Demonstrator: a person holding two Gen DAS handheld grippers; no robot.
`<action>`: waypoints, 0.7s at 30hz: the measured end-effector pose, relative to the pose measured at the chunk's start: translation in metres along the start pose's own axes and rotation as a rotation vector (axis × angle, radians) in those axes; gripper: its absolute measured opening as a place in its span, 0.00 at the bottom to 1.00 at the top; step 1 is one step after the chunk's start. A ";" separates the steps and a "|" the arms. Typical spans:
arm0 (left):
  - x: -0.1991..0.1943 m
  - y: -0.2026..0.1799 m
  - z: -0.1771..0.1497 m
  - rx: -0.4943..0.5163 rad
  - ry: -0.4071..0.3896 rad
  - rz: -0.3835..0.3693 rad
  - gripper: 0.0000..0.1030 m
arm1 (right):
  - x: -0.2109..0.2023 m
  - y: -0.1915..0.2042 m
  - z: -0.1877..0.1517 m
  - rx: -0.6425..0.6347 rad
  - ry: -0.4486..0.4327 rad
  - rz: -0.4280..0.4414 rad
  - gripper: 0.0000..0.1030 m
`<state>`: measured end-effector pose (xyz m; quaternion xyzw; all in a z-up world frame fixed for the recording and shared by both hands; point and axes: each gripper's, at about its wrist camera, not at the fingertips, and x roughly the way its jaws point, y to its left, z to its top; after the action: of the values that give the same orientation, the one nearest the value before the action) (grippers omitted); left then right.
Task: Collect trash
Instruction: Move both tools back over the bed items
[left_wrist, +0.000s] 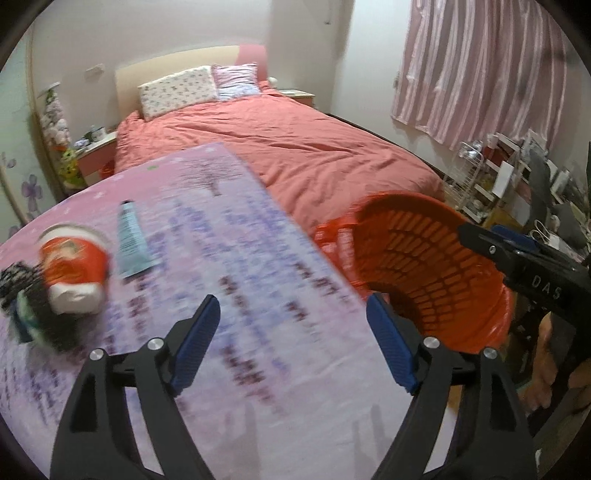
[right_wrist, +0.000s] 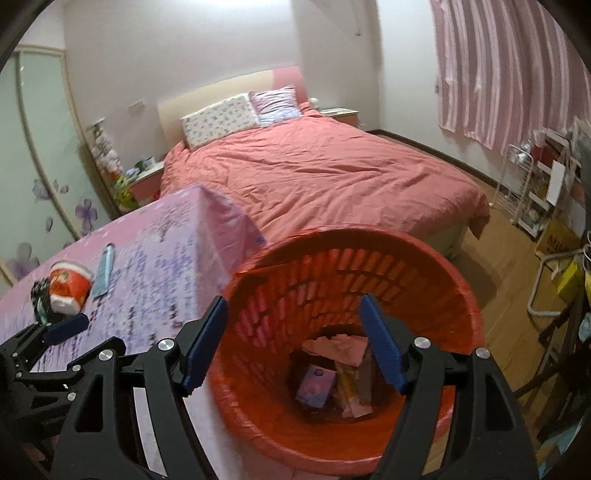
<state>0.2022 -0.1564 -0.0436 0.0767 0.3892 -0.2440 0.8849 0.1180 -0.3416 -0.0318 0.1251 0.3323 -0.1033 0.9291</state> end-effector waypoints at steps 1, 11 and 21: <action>-0.003 0.008 -0.002 -0.007 -0.004 0.010 0.79 | 0.000 0.008 -0.001 -0.014 0.005 0.006 0.71; -0.044 0.112 -0.034 -0.131 -0.038 0.177 0.80 | 0.023 0.108 -0.012 -0.176 0.077 0.085 0.74; -0.074 0.221 -0.059 -0.317 -0.064 0.295 0.80 | 0.070 0.195 -0.007 -0.221 0.151 0.198 0.61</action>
<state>0.2295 0.0819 -0.0425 -0.0150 0.3790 -0.0500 0.9239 0.2203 -0.1623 -0.0503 0.0615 0.3963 0.0359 0.9153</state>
